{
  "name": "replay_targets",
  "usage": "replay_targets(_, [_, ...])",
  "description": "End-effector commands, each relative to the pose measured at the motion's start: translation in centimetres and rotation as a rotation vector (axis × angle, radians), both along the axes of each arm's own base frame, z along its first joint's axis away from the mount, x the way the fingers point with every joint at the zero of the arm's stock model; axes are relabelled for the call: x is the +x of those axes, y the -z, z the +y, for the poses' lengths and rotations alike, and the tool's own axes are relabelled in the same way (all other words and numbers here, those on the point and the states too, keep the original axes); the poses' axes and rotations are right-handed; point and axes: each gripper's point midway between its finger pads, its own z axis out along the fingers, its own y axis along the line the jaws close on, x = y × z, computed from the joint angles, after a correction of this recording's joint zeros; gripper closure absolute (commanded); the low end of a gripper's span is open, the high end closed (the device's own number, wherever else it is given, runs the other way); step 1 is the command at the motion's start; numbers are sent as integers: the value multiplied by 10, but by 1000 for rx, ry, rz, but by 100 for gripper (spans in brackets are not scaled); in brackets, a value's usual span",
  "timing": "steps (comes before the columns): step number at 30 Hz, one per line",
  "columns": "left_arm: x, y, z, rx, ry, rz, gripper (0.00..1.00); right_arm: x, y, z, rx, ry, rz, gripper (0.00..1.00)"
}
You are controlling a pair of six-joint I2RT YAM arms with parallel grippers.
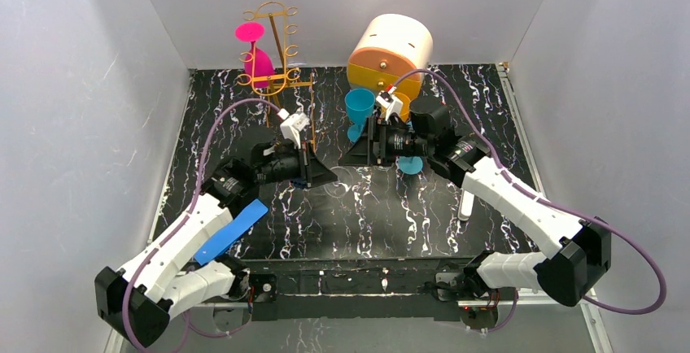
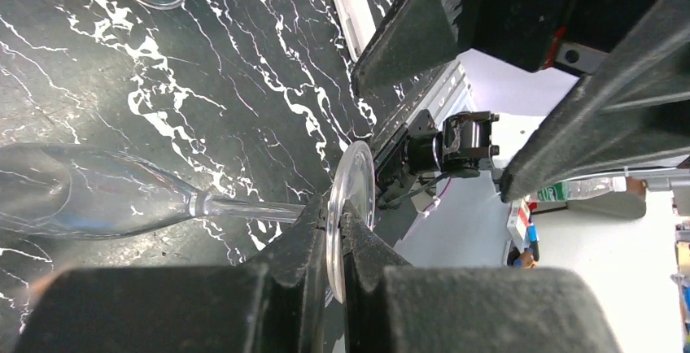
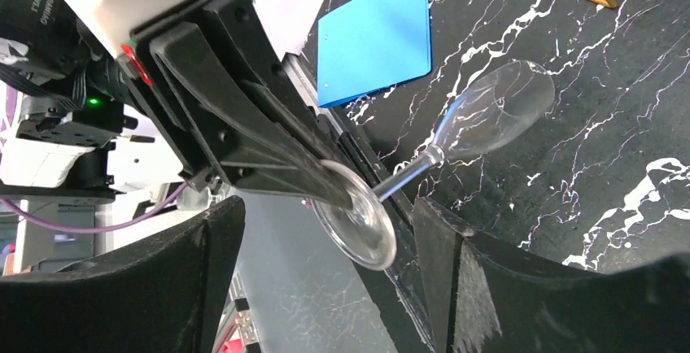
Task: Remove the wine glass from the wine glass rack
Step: Place the wine glass at the center of the board.
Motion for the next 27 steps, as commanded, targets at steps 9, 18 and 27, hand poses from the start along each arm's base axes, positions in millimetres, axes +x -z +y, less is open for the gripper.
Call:
replay_targets(9, [-5,-50,-21,-162,30,-192,100,-15,-26,-8,96,-40,-111,31])
replay_targets(18, [-12,-73,-30,-342,64,-208,100,-24,-37,-5,144,-102,-124,55])
replay_targets(27, [-14,-70,-28,-317,65,-212,100,-28,-45,-8,176,-145,-143,88])
